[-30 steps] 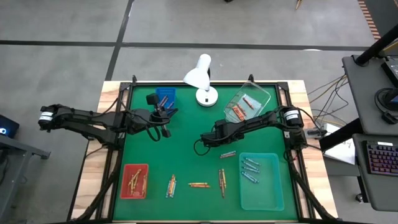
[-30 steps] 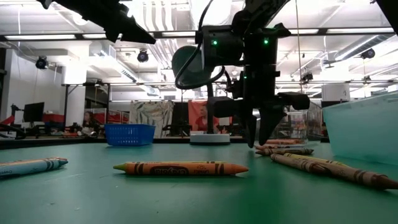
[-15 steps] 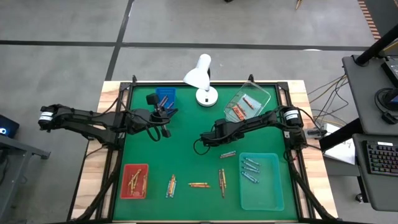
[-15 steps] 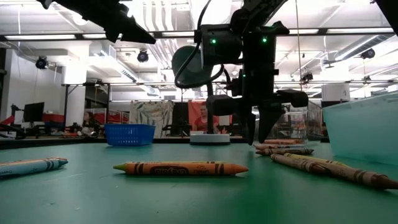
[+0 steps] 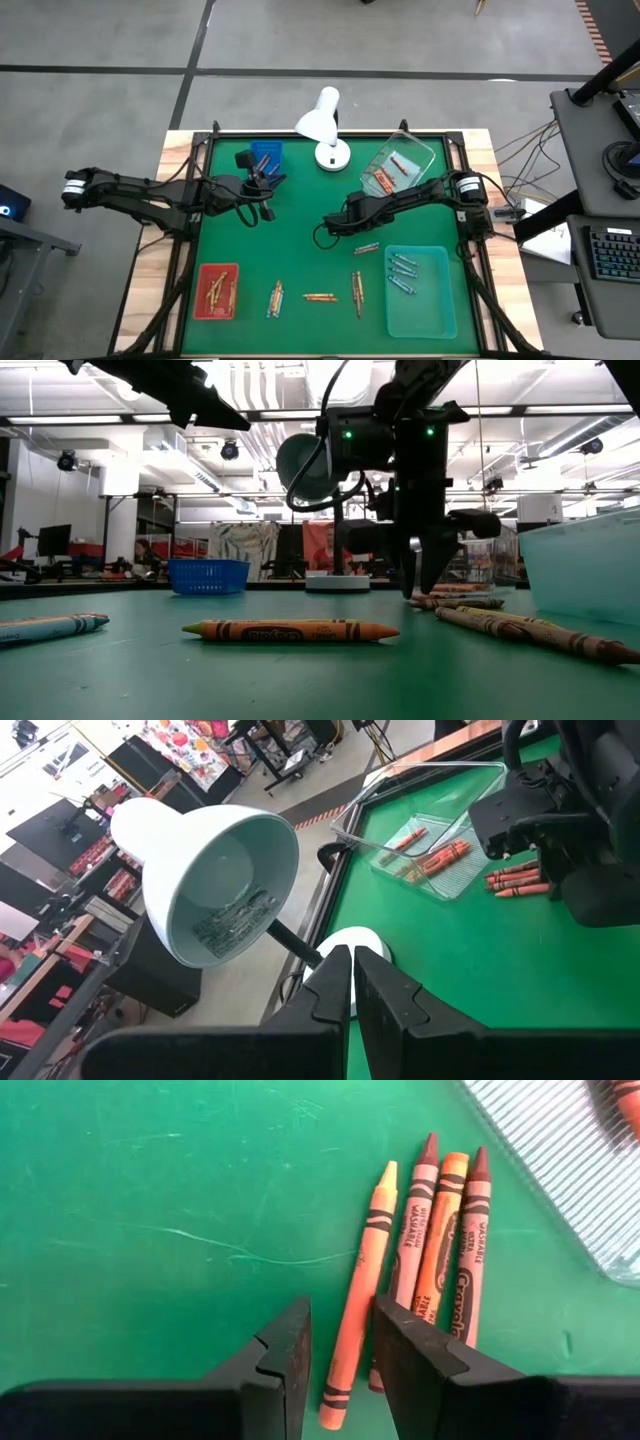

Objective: Sort crayons
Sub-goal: Put the orange crayon into the transparent bin

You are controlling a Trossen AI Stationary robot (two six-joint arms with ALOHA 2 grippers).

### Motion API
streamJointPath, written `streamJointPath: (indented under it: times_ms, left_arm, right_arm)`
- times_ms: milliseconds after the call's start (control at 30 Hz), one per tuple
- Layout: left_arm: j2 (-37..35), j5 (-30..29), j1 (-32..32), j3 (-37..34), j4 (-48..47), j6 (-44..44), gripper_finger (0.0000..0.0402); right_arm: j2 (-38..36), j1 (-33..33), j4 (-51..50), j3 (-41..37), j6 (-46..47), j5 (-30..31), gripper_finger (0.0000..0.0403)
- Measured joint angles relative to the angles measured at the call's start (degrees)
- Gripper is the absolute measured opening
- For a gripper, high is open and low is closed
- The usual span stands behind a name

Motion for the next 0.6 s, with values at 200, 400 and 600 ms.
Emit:
streamJointPath:
  times_ms: [200, 400, 600]
  left_arm:
    - [0.00, 0.00, 0.00, 0.02, 0.02, 0.15, 0.0000]
    - [0.00, 0.00, 0.00, 0.02, 0.01, 0.13, 0.0000]
    - [0.00, 0.00, 0.00, 0.02, 0.04, 0.12, 0.0000]
  right_arm:
    - [-0.01, 0.10, 3.27, -1.27, -0.26, -0.21, 0.0100]
    - [-0.20, 0.12, 5.67, -2.35, -1.09, -1.31, 0.0100]
    - [-0.20, 0.30, 6.33, -2.37, -1.74, -1.99, 0.0076]
